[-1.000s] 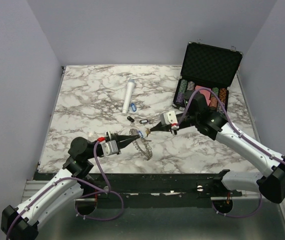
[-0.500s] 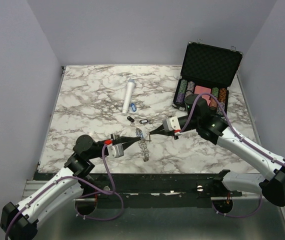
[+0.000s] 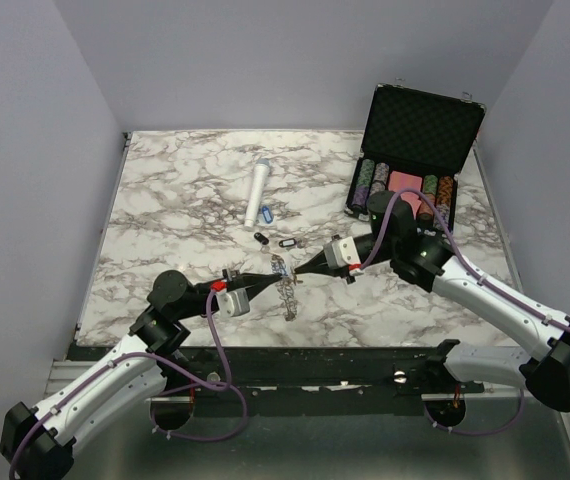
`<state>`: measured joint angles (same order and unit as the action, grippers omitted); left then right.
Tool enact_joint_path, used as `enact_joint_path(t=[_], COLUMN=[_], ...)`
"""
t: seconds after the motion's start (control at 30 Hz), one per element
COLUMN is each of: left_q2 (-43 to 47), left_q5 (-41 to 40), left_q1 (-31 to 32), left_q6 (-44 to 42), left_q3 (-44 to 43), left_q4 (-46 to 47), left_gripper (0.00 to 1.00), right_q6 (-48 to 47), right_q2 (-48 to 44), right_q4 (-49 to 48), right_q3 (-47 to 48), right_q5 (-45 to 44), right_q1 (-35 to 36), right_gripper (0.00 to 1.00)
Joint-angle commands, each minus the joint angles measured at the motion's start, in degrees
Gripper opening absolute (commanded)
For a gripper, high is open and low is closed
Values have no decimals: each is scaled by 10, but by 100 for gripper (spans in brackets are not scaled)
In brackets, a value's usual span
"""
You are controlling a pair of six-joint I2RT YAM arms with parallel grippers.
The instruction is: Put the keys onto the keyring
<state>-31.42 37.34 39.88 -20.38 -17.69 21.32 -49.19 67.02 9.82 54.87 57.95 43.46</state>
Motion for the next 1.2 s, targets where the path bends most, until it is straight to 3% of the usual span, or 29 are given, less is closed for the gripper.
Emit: enact_joint_path(t=[0.0, 0.27, 0.5, 0.8, 0.97, 1.17], left_q2=[13, 51, 94, 65, 50, 31], left_q5=[-14, -34, -65, -70, -54, -39], left_q1=[4, 4, 2, -13, -22, -34], left_q6=[5, 124, 256, 373, 389, 409], left_q3=[7, 49, 93, 133, 137, 137], left_q4=[43, 123, 198, 337, 372, 402], left_gripper=[0, 0, 0, 0, 0, 0], right_q6=[9, 36, 131, 215, 284, 296], right_q2=[-3, -14, -13, -9, -1, 4], right_q4=[-23, -18, -74, -129, -161, -170], right_q3=[-12, -9, -16, -21, -27, -31], right_q5=[6, 2, 23, 36, 45, 42], right_q1=[8, 7, 8, 8, 10, 13], right_gripper=[0, 0, 0, 0, 0, 0])
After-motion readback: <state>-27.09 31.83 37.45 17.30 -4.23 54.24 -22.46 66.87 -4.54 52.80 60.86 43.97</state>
